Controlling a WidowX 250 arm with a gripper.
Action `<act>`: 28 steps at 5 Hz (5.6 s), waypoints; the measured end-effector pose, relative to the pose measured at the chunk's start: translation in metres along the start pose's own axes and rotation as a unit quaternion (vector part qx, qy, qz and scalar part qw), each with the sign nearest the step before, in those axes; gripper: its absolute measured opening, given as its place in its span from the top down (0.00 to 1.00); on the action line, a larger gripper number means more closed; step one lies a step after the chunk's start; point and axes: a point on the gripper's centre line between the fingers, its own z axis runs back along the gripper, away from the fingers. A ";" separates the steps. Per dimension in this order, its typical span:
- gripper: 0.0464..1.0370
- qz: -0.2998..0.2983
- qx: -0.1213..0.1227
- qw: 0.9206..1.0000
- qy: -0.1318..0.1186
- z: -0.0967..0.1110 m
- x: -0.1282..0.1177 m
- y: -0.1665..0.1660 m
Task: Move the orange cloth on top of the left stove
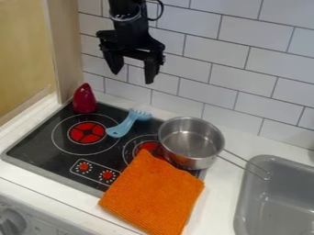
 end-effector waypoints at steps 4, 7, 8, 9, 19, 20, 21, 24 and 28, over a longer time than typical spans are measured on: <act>0.04 0.007 -0.004 0.999 0.037 -0.001 -0.049 -0.005; 0.04 -0.075 -0.026 0.992 0.096 -0.022 -0.110 -0.048; 0.04 -0.085 -0.027 0.991 0.101 -0.022 -0.121 -0.056; 0.04 -0.108 -0.033 0.989 0.094 -0.022 -0.123 -0.072; 0.04 -0.038 -0.011 0.990 0.134 -0.049 -0.115 -0.001; 0.04 -0.014 -0.020 0.990 0.138 -0.047 -0.116 0.017; 0.04 0.002 -0.022 0.990 0.136 -0.044 -0.116 0.035; 0.04 0.038 -0.018 0.991 0.127 -0.036 -0.111 0.085; 0.04 0.050 -0.001 0.989 0.140 -0.037 -0.112 0.095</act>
